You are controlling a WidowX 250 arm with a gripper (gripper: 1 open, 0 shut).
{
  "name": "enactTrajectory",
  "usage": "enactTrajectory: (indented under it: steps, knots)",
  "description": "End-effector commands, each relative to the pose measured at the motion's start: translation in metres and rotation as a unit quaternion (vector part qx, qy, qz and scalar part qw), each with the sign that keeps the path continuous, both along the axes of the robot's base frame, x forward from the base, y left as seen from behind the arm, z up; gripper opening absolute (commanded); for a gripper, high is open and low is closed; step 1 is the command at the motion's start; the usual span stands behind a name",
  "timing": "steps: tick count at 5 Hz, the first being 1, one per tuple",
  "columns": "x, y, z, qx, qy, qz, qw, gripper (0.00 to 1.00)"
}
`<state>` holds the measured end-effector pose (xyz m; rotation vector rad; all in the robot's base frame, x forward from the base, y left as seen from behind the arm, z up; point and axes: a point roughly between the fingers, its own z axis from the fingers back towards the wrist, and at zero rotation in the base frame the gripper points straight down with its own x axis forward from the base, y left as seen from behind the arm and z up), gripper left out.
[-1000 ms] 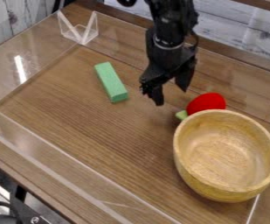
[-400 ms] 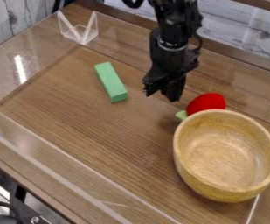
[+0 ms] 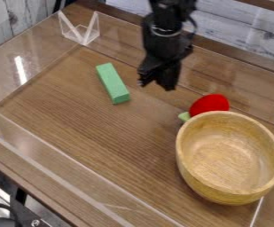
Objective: Put the green object in the brown bowl
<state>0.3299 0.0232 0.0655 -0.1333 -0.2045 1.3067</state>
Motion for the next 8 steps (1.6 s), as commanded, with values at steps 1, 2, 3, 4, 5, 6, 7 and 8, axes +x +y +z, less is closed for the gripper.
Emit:
enactTrajectory:
  steps: [1,2,3,4,5,6,7,8]
  knots:
    - [-0.011,0.033,0.007,0.010,-0.035,0.005,0.9993,0.00]
    - [-0.019,0.061,-0.006,0.022,-0.038,0.015,0.9989,0.00]
    - [-0.021,0.069,-0.019,0.035,-0.031,0.009,0.9988,1.00]
    - [-0.026,0.075,-0.028,0.051,-0.022,-0.008,0.9984,1.00]
    - [-0.031,0.081,-0.037,0.070,-0.011,-0.028,0.9971,1.00]
    - [-0.023,0.086,-0.036,0.076,-0.007,-0.022,0.9969,0.00]
    - [-0.016,0.089,-0.035,0.084,0.002,-0.021,0.9963,0.00]
    - [-0.017,0.091,-0.035,0.090,0.018,-0.019,0.9956,1.00]
